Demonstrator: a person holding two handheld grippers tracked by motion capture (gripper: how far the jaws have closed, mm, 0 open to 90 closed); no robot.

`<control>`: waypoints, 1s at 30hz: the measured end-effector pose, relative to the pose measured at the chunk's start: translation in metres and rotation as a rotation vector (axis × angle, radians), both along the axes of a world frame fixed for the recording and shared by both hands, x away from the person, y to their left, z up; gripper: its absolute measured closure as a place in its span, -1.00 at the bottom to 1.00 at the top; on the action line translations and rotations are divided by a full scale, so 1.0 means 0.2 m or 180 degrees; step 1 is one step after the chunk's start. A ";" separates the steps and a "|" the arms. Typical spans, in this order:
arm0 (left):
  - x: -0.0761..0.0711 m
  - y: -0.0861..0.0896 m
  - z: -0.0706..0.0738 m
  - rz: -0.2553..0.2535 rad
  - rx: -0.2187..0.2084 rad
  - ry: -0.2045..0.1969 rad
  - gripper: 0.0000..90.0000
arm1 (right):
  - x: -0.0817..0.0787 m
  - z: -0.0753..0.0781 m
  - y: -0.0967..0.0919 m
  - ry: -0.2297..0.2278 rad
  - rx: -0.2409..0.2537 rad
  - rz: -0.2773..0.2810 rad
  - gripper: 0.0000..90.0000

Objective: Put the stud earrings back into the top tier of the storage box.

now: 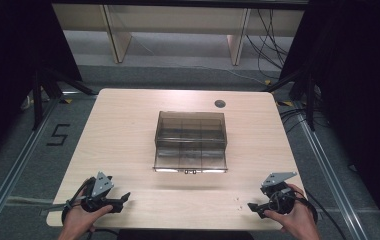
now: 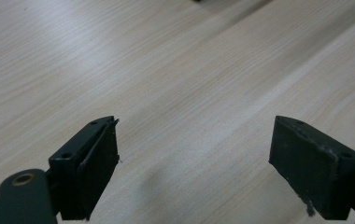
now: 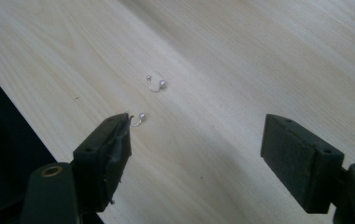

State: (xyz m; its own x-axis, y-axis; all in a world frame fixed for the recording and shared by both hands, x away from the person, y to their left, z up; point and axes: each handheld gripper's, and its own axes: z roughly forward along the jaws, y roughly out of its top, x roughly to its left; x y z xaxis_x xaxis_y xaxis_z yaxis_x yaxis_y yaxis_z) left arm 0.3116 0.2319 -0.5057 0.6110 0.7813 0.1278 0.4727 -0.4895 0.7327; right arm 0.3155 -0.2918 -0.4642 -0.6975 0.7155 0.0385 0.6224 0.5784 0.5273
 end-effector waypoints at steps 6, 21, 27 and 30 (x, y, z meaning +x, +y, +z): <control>0.00 0.00 0.00 -0.0013 0.0026 -0.0034 -0.67 | 0.00 0.03 0.02 0.0123 -0.0109 0.0069 -0.28; 0.00 0.00 0.00 0.0001 -0.0001 -0.0009 -0.67 | 0.05 0.13 0.16 0.0237 -0.0429 0.0335 0.09; 0.00 0.00 0.01 -0.0050 0.0059 -0.0049 -0.67 | 0.09 0.14 0.25 0.0304 -0.0632 0.0530 0.25; 0.00 0.00 0.01 -0.0051 0.0054 -0.0049 -0.67 | 0.12 0.14 0.29 0.0364 -0.0753 0.0615 0.35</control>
State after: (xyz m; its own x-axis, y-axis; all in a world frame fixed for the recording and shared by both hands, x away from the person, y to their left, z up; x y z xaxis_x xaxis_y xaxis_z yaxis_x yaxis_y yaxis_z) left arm 0.3125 0.2325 -0.5042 0.6213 0.7690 0.1504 0.4534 -0.5093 0.7315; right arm 0.3391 -0.2332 -0.4367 -0.8221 0.5687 -0.0271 0.5365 0.7898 0.2972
